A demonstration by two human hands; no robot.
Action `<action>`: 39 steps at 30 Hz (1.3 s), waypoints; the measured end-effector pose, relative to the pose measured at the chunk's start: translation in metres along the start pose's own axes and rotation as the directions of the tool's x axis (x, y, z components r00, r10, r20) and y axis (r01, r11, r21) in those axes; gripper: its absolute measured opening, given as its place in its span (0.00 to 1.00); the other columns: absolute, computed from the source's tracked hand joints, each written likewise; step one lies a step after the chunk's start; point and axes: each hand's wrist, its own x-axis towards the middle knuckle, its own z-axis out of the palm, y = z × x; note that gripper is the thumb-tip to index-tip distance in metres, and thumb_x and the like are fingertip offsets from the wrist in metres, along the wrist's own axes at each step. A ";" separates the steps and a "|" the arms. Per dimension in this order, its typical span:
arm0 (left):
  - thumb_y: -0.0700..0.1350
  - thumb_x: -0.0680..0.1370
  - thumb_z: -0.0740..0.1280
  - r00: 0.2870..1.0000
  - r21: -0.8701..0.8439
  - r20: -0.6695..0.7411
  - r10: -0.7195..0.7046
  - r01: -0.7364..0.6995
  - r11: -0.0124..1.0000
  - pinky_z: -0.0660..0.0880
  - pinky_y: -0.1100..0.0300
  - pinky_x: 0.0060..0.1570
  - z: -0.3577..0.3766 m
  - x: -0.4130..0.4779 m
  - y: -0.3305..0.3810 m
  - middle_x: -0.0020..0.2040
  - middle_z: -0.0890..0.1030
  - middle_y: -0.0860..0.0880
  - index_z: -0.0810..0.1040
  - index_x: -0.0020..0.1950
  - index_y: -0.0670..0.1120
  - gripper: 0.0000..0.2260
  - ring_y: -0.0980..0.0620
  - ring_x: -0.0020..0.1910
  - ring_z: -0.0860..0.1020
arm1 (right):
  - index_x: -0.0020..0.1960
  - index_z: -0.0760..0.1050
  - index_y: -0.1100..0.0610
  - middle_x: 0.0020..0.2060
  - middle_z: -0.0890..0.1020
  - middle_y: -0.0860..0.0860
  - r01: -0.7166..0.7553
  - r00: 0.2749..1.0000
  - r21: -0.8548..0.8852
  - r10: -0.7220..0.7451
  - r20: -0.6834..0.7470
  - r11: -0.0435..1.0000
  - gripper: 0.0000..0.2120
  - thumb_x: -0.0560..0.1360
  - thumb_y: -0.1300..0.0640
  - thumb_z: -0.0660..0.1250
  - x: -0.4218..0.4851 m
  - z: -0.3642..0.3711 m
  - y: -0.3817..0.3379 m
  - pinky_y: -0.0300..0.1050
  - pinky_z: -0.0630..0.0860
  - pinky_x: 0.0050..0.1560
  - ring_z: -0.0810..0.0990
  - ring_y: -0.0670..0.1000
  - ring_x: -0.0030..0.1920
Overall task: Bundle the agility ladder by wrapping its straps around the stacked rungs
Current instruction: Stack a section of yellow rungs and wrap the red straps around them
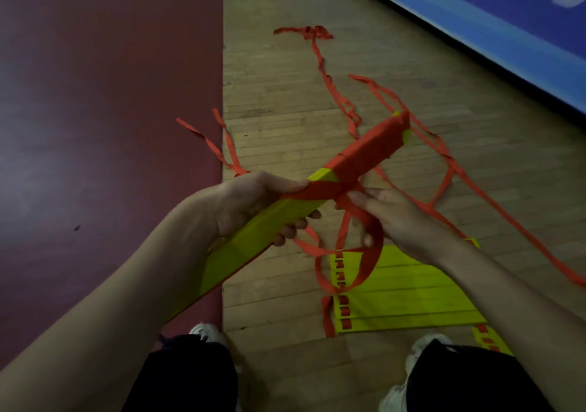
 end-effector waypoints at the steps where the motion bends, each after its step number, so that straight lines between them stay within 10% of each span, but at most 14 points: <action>1: 0.53 0.73 0.62 1.000 -0.008 -0.017 0.006 -0.006 1.000 0.70 0.60 0.32 -0.002 -0.001 0.002 0.38 0.76 0.45 0.76 0.55 0.37 0.21 0.51 0.32 0.73 | 0.50 0.75 0.63 0.26 0.77 0.52 -0.028 0.999 0.056 0.027 0.018 0.998 0.10 0.81 0.58 0.59 0.000 0.000 0.000 0.34 0.70 0.22 0.73 0.45 0.20; 16: 0.49 0.66 0.70 0.934 0.104 -0.299 0.195 -0.171 0.980 0.71 0.63 0.32 0.008 0.010 0.002 0.39 0.80 0.45 0.80 0.48 0.40 0.16 0.52 0.35 0.75 | 0.36 0.75 0.59 0.20 0.74 0.52 0.089 0.961 -0.175 -0.131 -0.242 0.981 0.11 0.72 0.56 0.73 -0.001 0.001 0.002 0.36 0.67 0.19 0.72 0.48 0.17; 24: 0.42 0.71 0.75 0.829 0.392 -0.441 0.343 -0.166 0.905 0.75 0.50 0.59 0.026 0.023 -0.001 0.52 0.84 0.42 0.82 0.43 0.51 0.06 0.45 0.52 0.81 | 0.34 0.73 0.60 0.19 0.70 0.51 0.169 0.922 -0.254 -0.244 -0.301 0.952 0.16 0.74 0.51 0.70 -0.006 0.007 -0.003 0.36 0.63 0.18 0.67 0.45 0.16; 35: 0.51 0.72 0.74 0.715 0.768 -0.359 0.600 -0.139 0.625 0.69 0.71 0.47 0.036 0.021 -0.008 0.56 0.80 0.53 0.75 0.69 0.48 0.25 0.58 0.52 0.76 | 0.30 0.77 0.53 0.18 0.66 0.51 0.086 0.927 -0.034 -0.093 -0.365 0.996 0.17 0.75 0.48 0.68 -0.005 0.004 -0.004 0.34 0.57 0.16 0.63 0.44 0.15; 39: 0.48 0.71 0.75 0.775 0.583 -0.427 0.466 -0.158 0.797 0.73 0.60 0.55 0.030 0.018 -0.006 0.54 0.82 0.50 0.80 0.60 0.50 0.18 0.54 0.52 0.78 | 0.40 0.78 0.57 0.18 0.65 0.50 0.053 0.974 0.055 -0.039 -0.225 0.997 0.10 0.76 0.52 0.66 -0.004 -0.002 -0.004 0.33 0.55 0.16 0.60 0.43 0.15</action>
